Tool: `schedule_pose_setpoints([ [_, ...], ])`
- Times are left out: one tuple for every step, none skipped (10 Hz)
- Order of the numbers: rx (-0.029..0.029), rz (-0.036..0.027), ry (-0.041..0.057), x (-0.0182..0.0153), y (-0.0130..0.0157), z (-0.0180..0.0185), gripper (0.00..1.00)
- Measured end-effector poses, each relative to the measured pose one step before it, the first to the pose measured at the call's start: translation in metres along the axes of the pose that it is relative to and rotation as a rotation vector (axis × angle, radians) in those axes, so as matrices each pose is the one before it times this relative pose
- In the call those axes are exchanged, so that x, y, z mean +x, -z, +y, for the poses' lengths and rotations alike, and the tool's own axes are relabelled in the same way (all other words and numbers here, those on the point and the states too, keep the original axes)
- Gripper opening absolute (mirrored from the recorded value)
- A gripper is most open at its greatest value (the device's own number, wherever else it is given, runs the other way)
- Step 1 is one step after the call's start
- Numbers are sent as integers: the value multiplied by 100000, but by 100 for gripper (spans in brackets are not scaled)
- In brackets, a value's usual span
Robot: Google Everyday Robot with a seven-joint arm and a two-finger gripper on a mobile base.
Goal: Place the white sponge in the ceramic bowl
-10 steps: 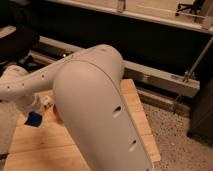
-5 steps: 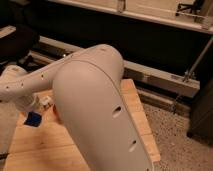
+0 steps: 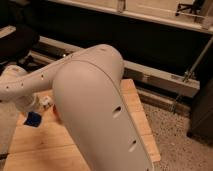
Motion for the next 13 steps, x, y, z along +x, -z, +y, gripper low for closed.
schedule_pose_setpoints([
  [68,111,34,21,-83,-10,11],
  [35,132,262,11,-87,34,11],
  [652,-765,2167,-178,-350,389,11],
  [783,-2657,3590,-596,-262,776,11],
  [664,-5931,3481,-1619,155,633,11],
  [1254,-6831,912,-2200,567,-801,11],
  [519,-6673,-631,-2065,706,-1227,11],
  [440,-4158,-247,-1286,417,-778,11],
  [56,-1374,1089,-260,-9,152,11],
  [-282,-62,292,63,48,214,11],
  [35,-13,-145,-34,-9,-95,11],
  [105,11,-222,-44,-23,-165,11],
  [-2,3,-9,0,2,2,11],
])
